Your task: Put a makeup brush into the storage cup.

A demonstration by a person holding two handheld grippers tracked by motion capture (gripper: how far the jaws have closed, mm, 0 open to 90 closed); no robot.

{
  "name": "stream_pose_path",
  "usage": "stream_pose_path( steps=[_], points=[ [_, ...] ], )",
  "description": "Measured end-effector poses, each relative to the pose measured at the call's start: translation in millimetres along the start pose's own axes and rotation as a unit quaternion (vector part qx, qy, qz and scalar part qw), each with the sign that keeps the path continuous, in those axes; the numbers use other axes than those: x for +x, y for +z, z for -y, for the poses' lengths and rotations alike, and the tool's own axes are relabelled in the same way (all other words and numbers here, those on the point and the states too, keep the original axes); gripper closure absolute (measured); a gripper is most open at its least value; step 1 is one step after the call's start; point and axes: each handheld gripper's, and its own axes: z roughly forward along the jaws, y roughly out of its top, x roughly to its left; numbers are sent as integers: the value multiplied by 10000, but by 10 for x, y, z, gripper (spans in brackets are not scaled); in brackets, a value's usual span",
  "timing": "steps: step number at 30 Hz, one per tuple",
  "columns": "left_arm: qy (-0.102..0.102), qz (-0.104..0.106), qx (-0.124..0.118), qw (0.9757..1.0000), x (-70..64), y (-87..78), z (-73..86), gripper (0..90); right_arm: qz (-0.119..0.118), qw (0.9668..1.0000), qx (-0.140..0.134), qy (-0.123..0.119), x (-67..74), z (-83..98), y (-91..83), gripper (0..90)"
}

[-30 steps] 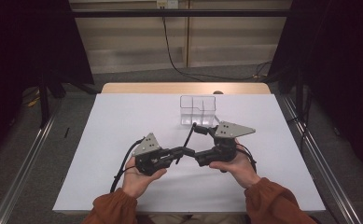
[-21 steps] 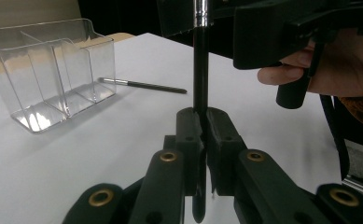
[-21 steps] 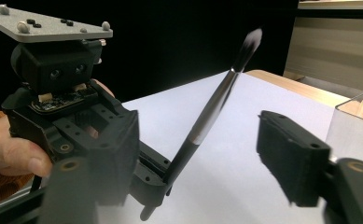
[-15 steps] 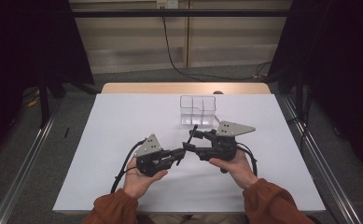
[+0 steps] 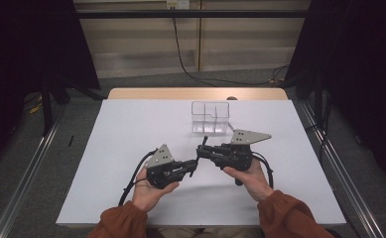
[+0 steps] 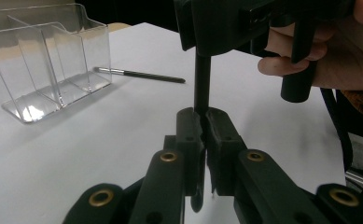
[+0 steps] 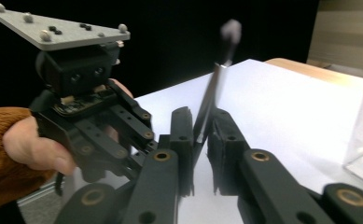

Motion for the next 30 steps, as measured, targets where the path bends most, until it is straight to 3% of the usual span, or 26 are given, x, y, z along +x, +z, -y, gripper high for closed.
stream_pose_path(
  steps=[8,17,25,30],
  points=[
    [59,-10,-32,10000,-6,11,13,839,-113,9999,50,79,28,-14,9,838],
    [-101,49,-176,9998,12,37,24,802,-51,10000,-19,12,48,-41,-9,840],
    [-100,-37,-149,9998,19,20,14,735,4,10000,-50,24,39,-54,-35,840],
    [-121,-98,-200,9997,21,-10,4,648,38,10000,-41,5,28,-70,-57,840]
  ],
)
